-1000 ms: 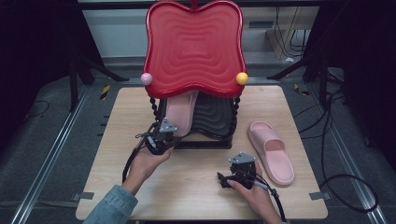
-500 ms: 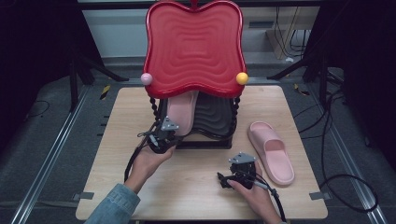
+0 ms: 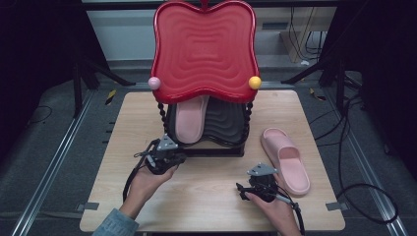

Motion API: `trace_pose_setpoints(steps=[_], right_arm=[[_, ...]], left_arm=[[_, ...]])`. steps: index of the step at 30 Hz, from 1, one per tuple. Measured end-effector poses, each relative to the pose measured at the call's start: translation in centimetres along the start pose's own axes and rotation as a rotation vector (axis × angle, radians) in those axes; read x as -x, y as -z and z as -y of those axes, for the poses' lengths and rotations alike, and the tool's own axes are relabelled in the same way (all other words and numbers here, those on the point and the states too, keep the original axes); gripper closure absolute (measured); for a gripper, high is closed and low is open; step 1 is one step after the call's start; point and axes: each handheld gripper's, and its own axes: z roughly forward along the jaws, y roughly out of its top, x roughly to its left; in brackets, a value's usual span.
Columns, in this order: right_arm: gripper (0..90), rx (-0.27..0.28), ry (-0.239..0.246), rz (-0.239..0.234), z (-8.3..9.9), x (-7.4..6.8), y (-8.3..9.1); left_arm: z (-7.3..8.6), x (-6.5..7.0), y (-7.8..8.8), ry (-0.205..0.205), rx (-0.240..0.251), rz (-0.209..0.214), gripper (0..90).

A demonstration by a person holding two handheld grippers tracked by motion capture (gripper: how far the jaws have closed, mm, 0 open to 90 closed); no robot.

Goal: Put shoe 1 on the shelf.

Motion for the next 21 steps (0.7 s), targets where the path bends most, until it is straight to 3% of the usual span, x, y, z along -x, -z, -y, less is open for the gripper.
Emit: trace_pose_setpoints(steps=[8, 10, 11, 12, 14, 21], right_arm=[[42.1, 0.032, -0.012, 0.013, 0.5, 1.7, 2.7], [43.1, 0.034, -0.014, 0.016, 0.6, 2.0, 3.1], [48.3, 0.050, -0.024, 0.022, 0.8, 2.5, 4.1], [49.3, 0.056, -0.026, 0.028, 0.9, 2.8, 4.4], [51.3, 0.068, -0.035, 0.043, 1.1, 3.4, 5.4], [51.3, 0.080, -0.098, 0.121, 2.0, 6.9, 7.7]], left_arm=[[4.0, -2.2, 1.6, 0.099, 0.018, -0.064, 79.7], [4.5, -2.6, 1.7, 0.115, 0.020, -0.073, 78.3], [5.1, -3.1, 1.8, 0.135, 0.026, -0.092, 76.8], [5.9, -3.9, 2.0, 0.153, 0.020, -0.125, 75.7], [6.9, -4.9, 2.2, 0.188, 0.025, -0.149, 73.9], [9.6, -7.6, 2.5, 0.216, -0.066, -0.262, 57.1]])
